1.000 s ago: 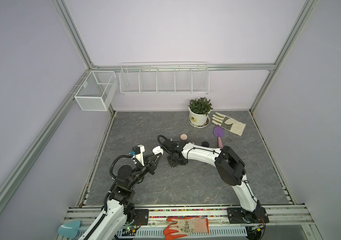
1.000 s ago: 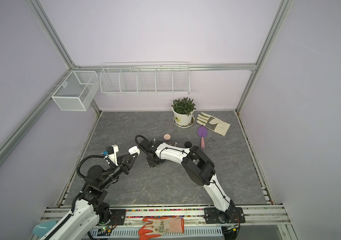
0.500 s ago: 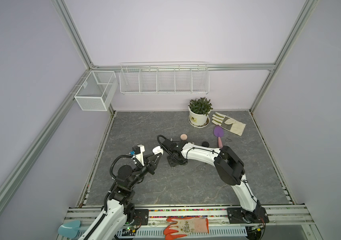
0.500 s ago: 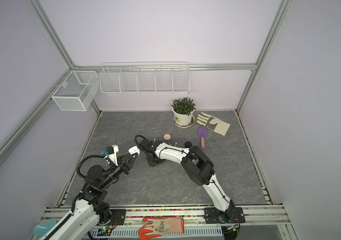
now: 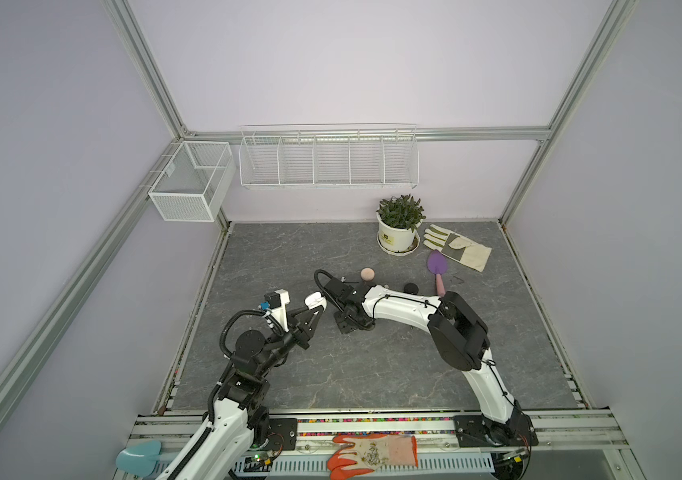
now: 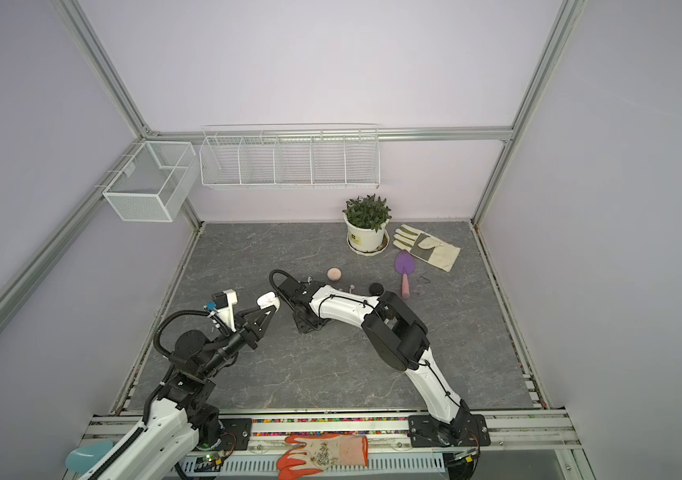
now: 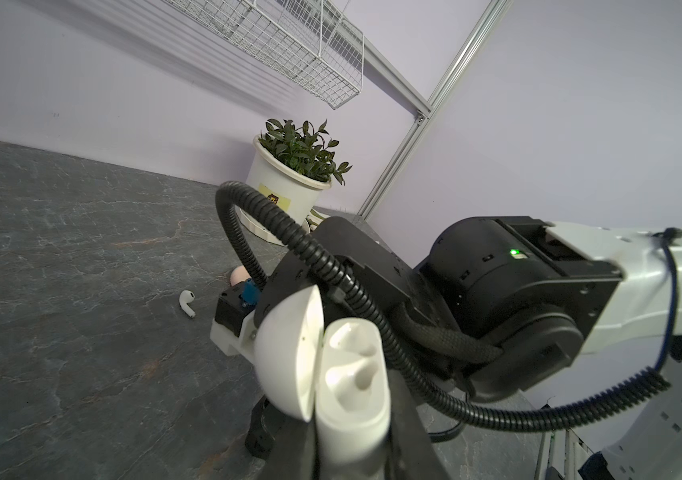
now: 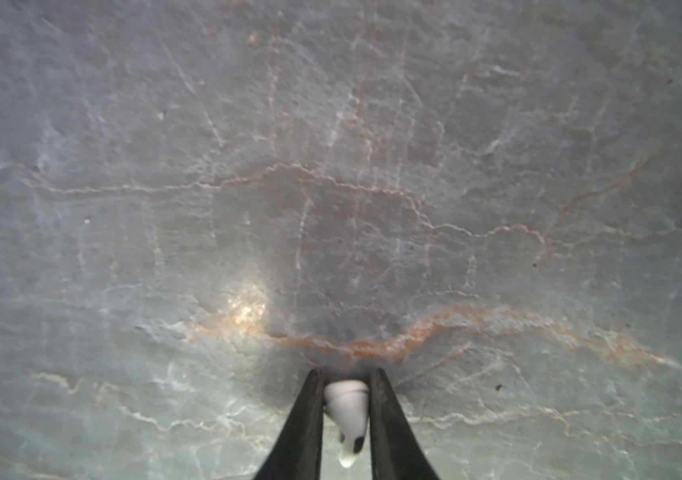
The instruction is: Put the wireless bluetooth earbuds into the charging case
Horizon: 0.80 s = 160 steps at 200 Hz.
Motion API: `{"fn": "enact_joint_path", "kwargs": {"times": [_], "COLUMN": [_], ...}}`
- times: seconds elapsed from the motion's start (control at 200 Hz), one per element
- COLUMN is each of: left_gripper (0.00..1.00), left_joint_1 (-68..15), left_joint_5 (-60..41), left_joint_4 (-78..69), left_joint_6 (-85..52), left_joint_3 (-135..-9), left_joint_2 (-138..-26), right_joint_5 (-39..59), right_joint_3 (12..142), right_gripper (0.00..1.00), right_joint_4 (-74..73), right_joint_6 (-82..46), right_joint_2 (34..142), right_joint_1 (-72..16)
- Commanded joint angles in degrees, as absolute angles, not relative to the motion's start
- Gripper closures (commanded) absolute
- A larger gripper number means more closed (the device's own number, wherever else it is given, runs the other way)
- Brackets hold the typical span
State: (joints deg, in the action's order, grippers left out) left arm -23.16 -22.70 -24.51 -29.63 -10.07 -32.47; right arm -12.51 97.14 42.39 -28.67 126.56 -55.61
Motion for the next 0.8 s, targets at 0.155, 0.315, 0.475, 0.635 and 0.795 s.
{"fn": "enact_joint_path", "kwargs": {"times": [0.155,0.315,0.475,0.635,0.795], "left_gripper": [1.0,1.0,1.0,1.0,1.0], "left_joint_1": [-23.03,-23.04,-23.07,-23.09,-23.09], "left_joint_5": [-22.7,-23.64,-23.84,-25.08,-28.87], "left_joint_4": [-25.15,-26.66,-28.76,-29.92,-33.6], "left_joint_6": [-28.75,-28.78,-28.48,-27.22,-23.75], "left_joint_3": [-9.98,-10.2,-10.28,-10.81,-10.9], "left_joint_2": [-32.89,-33.79,-34.53,-35.37,-37.28], "right_joint_5": [-15.59,-17.28,-19.01,-20.2,-20.37], "right_joint_3": [94.21,92.08,90.06,88.12,86.77], "right_gripper": [0.8,0.8,0.81,0.81,0.81], "right_joint_4": [40.11,37.33,34.77,32.96,31.6], "right_joint_6": [-27.11,-25.87,-24.55,-22.5,-20.59], "right_joint_2": [122.35,118.96,115.36,110.94,106.25], "right_joint_1": [-55.79,-55.48,-54.91,-53.81,-52.87]}}
